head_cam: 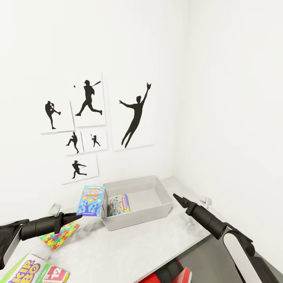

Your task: Put all the toys in the child's room - the three board games (two on the bed and one on the table), the two jigsaw puzzles on the table, and the tennis ball on the table - inside the toy box on the table in the child's room.

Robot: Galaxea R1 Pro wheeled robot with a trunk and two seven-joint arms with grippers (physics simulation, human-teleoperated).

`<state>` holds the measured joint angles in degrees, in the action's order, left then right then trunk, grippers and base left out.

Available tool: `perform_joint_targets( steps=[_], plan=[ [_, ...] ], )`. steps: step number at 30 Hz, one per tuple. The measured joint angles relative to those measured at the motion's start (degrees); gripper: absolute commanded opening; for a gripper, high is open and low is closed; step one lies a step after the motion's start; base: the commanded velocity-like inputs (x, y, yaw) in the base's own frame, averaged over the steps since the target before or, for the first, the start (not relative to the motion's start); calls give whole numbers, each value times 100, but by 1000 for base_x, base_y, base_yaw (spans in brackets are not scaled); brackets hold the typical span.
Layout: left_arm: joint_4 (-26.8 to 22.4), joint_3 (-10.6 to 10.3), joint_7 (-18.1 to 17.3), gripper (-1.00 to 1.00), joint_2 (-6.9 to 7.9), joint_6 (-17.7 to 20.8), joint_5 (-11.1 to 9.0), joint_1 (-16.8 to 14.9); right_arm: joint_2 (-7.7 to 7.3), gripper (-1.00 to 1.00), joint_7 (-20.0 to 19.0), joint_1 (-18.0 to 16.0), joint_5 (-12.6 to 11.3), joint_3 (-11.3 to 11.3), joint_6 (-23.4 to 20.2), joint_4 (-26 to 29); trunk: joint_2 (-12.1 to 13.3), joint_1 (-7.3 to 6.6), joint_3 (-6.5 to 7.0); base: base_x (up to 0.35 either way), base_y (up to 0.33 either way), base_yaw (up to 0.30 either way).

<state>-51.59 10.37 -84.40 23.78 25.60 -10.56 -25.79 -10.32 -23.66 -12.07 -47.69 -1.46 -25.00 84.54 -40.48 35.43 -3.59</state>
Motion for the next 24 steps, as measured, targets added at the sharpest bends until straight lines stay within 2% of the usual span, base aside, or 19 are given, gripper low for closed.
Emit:
perform_joint_targets(
  steps=[8,11,16,19,24],
  plan=[
    [-7,19,-104,-100,-5,114,-28,0,-8,100,26,-1,-1,37,-43,35,0,0,0,0,0,0],
    [-18,26,-108,-100,-25,442,-30,-28,-36,100,82,-1,0,58,-67,57,0,0,0,0,0,0],
    [-316,22,34,-100,-107,1374,-31,-186,-103,100,303,-1,-4,132,-89,69,0,0,1,0,0,0],
    [-472,19,473,-100,-374,1970,-23,-595,-123,100,356,6,-26,245,-196,69,1,0,1,0,0,0],
    [-523,0,1684,-100,-1132,2386,-6,-1221,-128,100,342,8,-64,703,-463,69,1,0,0,0,0,0]
  ],
)
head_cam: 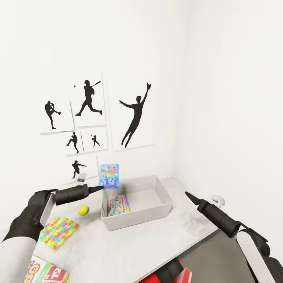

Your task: Put all the toys in the child's room - the three board games (two on the bed and one on the table), the two jigsaw puzzles on the table, and the tennis ball on the table - inside the toy box on the table in the child's room.

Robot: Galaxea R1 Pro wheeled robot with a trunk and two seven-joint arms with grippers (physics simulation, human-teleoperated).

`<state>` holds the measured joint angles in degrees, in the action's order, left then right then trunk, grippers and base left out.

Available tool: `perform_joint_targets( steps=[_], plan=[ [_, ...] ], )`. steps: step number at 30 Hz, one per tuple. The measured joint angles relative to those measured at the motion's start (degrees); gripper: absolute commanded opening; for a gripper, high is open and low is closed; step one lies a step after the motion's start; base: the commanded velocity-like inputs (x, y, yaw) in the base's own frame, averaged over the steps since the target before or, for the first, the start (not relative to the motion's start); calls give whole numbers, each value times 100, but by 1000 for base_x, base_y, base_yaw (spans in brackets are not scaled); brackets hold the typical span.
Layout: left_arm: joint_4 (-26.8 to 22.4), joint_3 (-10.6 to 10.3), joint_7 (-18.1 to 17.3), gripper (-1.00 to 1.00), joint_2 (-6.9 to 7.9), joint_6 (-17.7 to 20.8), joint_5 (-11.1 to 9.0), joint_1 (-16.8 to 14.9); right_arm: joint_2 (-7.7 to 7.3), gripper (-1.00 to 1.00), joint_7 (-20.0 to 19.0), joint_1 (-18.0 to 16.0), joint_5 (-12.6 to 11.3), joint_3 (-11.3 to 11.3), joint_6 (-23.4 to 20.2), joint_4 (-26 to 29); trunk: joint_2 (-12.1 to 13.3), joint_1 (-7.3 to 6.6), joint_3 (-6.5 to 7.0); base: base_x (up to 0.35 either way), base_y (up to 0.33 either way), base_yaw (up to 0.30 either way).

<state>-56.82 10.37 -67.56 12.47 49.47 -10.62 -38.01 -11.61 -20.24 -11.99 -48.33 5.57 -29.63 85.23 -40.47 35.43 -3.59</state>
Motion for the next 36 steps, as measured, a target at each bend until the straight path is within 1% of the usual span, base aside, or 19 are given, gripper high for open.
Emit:
perform_joint_targets(
  steps=[1,3,5,6,8,9,11,12,13,15,16,17,18,19,22,25,29,36],
  plan=[
    [0,-2,127,-100,-90,24,-1,-53,0,100,-2,0,-3,39,-18,0,-1,0,0,0,0,0],
    [9,-15,604,-100,-442,137,-7,-240,-4,100,-5,0,-9,151,-65,0,0,0,0,0,0,0],
    [48,-27,1158,-100,-797,205,18,-398,-12,100,-17,0,-15,252,-84,0,0,0,0,0,0,0],
    [65,-28,1317,-100,-890,213,16,-432,-15,100,-24,0,-17,280,-87,0,-1,0,0,0,0,0],
    [180,-40,1976,-100,-1231,227,45,-536,-22,100,-83,0,-15,389,-93,0,0,0,-1,0,0,0],
    [222,-52,2159,-100,-1311,227,12,-566,-22,100,-106,0,-13,420,-94,0,0,0,-1,0,0,0],
    [454,-55,2782,-100,-1594,191,42,-694,-25,100,-218,0,-1,567,-95,1,0,0,-1,0,0,0],
    [531,-54,2930,-100,-1663,184,11,-730,-27,100,-247,0,1,613,-96,0,-1,0,-1,0,0,0],
    [715,-57,3184,-100,-1777,141,57,-795,-28,100,-305,0,5,710,-99,1,0,0,-1,0,0,0],
    [1155,-59,3608,-100,-1942,-28,47,-932,-30,100,-414,1,20,884,-102,1,0,0,-1,0,0,0],
    [1273,-56,3693,-100,-1972,-91,18,-975,-29,100,-436,1,23,920,-105,0,0,0,-1,0,0,0],
    [1498,-58,3824,-100,-2011,-224,15,-1052,-29,100,-466,1,28,975,-118,1,0,0,-1,0,0,0],
    [1618,-57,3878,-100,-2028,-298,18,-1090,-29,100,-477,1,29,996,-129,1,0,0,-1,0,0,0],
    [1840,-63,3953,-100,-2056,-408,11,-1146,-28,100,-493,1,31,1028,-160,1,0,0,-1,0,0,0],
    [2302,-64,4056,-100,-2105,-643,0,-1271,-27,100,-513,1,33,1075,-259,0,0,0,-6,0,0,0],
    [2431,-65,4080,-100,-2143,-717,-17,-1308,-26,100,-518,5,29,1088,-294,0,0,0,-25,0,0,0],
    [2480,-68,4090,-100,-2201,-741,-7,-1322,-26,100,-520,3,25,1094,-314,-1,0,0,-60,0,0,0],
    [2492,-69,4093,-100,-2215,-750,16,-1326,-27,100,-520,2,24,1095,-328,-2,0,0,-125,0,0,0]
  ],
)
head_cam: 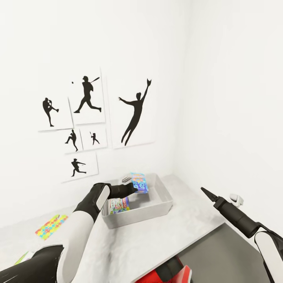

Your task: Put all the toys in the child's room - the three board games (two on the bed and one on the table), the two jigsaw puzzles on the table, and the tennis ball on the table - inside the toy box on the table in the child's room.

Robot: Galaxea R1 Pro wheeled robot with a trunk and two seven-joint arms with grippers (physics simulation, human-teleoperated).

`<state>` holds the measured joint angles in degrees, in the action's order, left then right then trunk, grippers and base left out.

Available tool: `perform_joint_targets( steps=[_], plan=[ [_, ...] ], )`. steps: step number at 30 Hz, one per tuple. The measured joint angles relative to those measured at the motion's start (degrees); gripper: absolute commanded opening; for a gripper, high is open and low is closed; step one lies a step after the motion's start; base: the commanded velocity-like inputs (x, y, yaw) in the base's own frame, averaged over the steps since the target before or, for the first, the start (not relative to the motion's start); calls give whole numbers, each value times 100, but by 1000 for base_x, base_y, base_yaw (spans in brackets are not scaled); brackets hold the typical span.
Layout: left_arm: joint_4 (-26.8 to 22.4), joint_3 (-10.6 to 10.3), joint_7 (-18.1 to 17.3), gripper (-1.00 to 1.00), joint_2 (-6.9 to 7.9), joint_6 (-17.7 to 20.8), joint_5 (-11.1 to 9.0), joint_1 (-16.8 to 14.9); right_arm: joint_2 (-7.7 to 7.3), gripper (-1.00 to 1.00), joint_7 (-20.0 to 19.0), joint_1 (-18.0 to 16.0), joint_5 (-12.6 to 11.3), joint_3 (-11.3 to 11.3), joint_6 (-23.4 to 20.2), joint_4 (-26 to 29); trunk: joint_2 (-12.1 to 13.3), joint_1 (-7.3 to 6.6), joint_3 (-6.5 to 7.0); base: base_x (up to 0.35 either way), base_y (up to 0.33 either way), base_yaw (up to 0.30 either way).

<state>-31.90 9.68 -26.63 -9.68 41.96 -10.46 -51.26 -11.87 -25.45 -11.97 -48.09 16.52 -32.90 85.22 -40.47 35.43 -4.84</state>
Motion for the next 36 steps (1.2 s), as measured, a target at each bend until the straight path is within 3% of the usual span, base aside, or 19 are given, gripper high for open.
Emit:
perform_joint_targets(
  steps=[7,15,17,23,36],
  plan=[
    [1,0,7,-100,0,-13,10,0,-2,100,0,0,0,0,-3,0,0,0,-66,0,0,0],
    [2,-1,298,-100,-7,-58,-11,-1,0,100,0,2,0,-2,4,-6,0,0,-142,0,0,0],
    [1,1,334,-100,-8,-215,-15,-1,1,100,0,2,5,-2,5,-6,0,0,-160,0,0,0],
    [10,-1,356,-100,-17,-443,-2,-1,0,100,0,0,9,0,5,-25,0,0,-217,0,0,0],
    [11,-12,359,-100,-24,-494,3,-1,-2,100,-8,-1,9,0,5,-49,-1,0,-340,0,0,0]
  ],
)
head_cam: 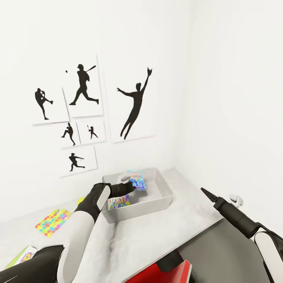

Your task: Put all the toys in the child's room - the three board games (two on the bed and one on the table), the two jigsaw puzzles on the table, and the tennis ball on the table - inside the toy box on the table in the child's room.

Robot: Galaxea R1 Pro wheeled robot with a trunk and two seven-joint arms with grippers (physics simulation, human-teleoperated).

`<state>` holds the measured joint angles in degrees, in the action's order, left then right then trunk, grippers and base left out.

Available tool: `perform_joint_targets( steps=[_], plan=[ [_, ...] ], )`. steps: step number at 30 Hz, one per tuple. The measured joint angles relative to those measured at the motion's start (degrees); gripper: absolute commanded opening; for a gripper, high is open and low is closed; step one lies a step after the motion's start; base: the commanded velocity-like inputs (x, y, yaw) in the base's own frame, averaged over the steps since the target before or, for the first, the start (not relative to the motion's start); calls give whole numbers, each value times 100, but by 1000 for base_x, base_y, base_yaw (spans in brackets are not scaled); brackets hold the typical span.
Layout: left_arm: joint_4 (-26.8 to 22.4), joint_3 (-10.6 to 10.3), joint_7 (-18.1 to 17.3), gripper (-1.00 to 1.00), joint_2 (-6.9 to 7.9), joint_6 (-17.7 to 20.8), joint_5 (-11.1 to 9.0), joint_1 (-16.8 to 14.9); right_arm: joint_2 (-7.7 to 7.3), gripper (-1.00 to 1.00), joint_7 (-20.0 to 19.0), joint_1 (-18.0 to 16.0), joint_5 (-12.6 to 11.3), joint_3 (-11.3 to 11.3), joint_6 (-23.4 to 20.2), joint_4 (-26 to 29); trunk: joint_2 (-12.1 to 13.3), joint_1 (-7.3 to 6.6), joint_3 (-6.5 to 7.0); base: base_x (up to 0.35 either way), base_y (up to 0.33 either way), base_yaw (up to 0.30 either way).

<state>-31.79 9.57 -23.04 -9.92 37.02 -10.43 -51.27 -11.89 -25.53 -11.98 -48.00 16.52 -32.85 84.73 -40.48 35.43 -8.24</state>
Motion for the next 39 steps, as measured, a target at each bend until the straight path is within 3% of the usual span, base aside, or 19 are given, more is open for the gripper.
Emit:
perform_joint_targets(
  steps=[21,23,29,39],
  plan=[
    [-12,-12,-1,-100,0,-130,-7,0,-6,100,-38,0,-5,0,0,4,0,0,-198,0,0,0],
    [-19,-14,0,-100,0,-132,-6,0,-6,100,-155,0,-1,0,2,25,0,0,-217,0,0,0],
    [-33,-15,-40,-100,0,-133,-13,-1,-141,100,-1014,6,3,0,-2,55,-1,0,-274,0,0,0],
    [-52,-15,-117,-100,0,-125,-21,0,-196,100,-1287,8,7,3,-2,52,-1,0,-368,0,0,0]
  ],
)
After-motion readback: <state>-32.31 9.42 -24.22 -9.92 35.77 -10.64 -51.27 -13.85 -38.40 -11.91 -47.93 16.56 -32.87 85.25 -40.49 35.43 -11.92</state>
